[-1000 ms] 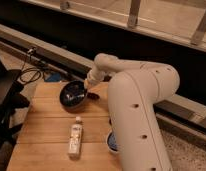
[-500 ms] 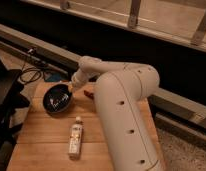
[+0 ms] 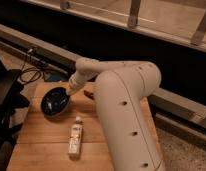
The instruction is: Drag the ceramic bowl in a circle
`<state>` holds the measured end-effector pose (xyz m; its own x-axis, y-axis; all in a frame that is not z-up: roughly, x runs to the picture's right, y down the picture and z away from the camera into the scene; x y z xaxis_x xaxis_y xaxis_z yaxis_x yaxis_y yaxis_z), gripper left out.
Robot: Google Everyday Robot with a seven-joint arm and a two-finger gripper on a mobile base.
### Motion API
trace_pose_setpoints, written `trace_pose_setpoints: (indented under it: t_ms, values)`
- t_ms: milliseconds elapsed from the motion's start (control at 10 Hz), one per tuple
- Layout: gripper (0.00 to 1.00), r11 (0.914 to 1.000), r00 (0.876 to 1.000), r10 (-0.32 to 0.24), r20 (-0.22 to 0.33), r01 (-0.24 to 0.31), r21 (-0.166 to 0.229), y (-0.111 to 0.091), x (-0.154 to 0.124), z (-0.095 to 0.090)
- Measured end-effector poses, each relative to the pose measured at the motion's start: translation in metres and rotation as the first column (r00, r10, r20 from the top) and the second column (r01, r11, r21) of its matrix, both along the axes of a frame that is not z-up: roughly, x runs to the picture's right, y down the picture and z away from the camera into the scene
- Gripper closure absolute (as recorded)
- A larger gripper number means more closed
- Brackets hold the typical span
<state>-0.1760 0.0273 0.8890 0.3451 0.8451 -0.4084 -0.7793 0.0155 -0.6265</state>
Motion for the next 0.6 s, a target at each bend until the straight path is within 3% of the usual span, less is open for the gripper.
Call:
trace_pose_setpoints:
  t_ms: [100,300,500,600]
  values:
    - [0.96,0.9999,1.000,0.007,-0.009,-0.007,-0.013,0.002,0.020,-0.009]
    - [0.78,0.9993,1.000,0.022,-0.021,-0.022,-0.030,0.004,0.071,-0.026]
    - [0.80,0.9995,0.999,0.023,-0.024,-0.024,-0.019,0.004,0.098,-0.026]
    - [0.90,0.9996,0.999,0.025,-0.021,-0.025,-0.013,0.001,0.103,-0.024]
